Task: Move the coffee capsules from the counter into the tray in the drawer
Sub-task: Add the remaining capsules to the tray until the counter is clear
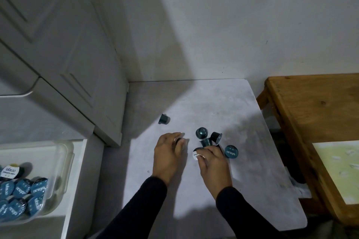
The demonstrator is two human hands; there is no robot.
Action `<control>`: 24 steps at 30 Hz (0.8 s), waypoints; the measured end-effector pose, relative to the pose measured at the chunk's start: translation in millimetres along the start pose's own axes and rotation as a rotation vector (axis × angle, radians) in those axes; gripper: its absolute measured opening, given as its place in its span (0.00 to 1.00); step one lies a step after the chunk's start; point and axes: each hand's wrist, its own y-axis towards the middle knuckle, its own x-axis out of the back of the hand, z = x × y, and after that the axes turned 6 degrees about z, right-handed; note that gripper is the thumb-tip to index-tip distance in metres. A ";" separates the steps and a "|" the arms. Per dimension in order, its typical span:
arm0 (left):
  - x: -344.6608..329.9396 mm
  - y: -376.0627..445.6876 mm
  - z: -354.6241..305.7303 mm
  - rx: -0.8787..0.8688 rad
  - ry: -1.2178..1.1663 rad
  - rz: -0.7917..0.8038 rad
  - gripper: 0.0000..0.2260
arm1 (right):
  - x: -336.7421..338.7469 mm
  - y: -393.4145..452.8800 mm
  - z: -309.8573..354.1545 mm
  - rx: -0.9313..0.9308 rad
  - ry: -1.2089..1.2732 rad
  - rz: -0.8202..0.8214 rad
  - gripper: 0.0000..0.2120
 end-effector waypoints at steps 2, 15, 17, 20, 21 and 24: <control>-0.9 -2.3 -1.0 0.006 -0.038 0.011 0.09 | -0.1 0.5 1.8 -0.020 0.024 0.009 0.08; 13.1 -12.4 -13.7 0.150 -0.274 -0.089 0.11 | -4.8 6.9 8.8 -0.354 0.454 0.069 0.10; 19.9 -14.6 -12.7 0.161 -0.274 -0.098 0.11 | 2.5 10.1 16.5 -0.383 0.470 0.088 0.10; 35.3 -22.7 -19.0 0.151 -0.339 -0.102 0.12 | 19.3 15.5 33.7 -0.360 0.524 0.079 0.11; 42.8 -26.3 -22.9 0.141 -0.364 -0.100 0.12 | 25.0 16.5 40.8 -0.336 0.537 0.060 0.11; 71.3 -41.6 -39.8 0.093 -0.430 -0.076 0.13 | 39.6 14.9 68.1 -0.254 0.584 0.016 0.10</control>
